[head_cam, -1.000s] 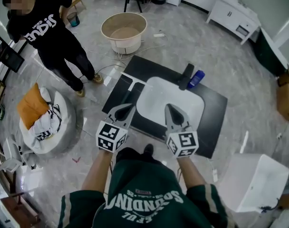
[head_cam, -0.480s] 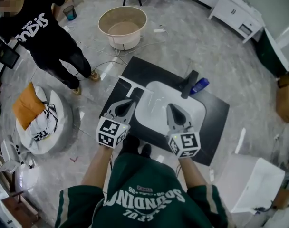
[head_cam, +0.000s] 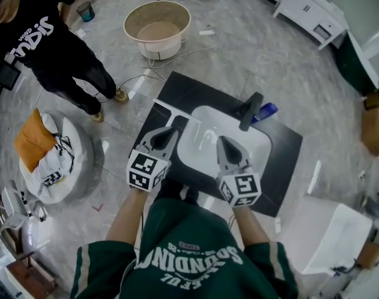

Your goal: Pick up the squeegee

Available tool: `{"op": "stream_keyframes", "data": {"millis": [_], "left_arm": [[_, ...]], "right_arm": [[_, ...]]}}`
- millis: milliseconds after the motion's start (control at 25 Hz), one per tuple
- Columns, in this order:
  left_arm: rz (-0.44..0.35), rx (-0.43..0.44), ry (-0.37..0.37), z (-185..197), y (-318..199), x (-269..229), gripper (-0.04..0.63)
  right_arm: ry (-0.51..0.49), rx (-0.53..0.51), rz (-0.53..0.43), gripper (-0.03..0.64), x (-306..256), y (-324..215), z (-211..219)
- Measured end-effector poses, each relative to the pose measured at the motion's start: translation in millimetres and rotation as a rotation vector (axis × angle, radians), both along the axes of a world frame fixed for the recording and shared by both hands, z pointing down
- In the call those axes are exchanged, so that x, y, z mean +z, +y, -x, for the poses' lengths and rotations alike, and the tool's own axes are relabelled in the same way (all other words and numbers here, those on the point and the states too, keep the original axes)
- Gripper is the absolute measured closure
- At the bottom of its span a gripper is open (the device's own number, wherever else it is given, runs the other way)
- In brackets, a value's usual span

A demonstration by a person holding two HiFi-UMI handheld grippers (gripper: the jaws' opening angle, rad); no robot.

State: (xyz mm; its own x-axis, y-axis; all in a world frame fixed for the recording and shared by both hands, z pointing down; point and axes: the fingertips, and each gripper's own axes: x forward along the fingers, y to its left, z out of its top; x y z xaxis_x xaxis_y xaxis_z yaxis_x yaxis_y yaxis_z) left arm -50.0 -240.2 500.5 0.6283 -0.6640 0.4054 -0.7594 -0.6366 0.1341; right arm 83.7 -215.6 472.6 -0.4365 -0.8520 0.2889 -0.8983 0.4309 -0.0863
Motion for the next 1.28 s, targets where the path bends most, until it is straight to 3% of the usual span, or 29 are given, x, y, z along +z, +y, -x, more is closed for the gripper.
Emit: {"op": "stream_keyframes", "data": {"millis": [120,280,400,720,960,1280], "left_arm": [[0.020,-0.004,-0.003,3.1,-2.3,6.6,0.578],[0.069,-0.003,-0.014,5.1,-2.4,23.3,0.440],[0.083,-0.018,-0.014,9.7,-1.3,30.1,0.398],[0.136,-0.041,-0.069,28.7,5.4,57.8,0.396],[0.214,-0.076,-0.055,40.9,11.7,92.7,0.396],[0.285,-0.077,-0.096,49.6,14.5,133.6,0.396]], "right_arm": [[-0.002,0.009,0.008,0.615,2.9,-3.4,-0.5],[-0.015,0.023,0.026,0.615,12.8,-5.9,2.1],[-0.015,0.009,0.042,0.615,17.4,-3.6,9.6],[-0.001,-0.004,0.072,0.615,29.2,3.2,16.5],[0.015,-0.007,0.105,0.615,41.6,7.6,18.5],[0.032,-0.006,0.141,0.615,55.4,6.2,22.3]]}}
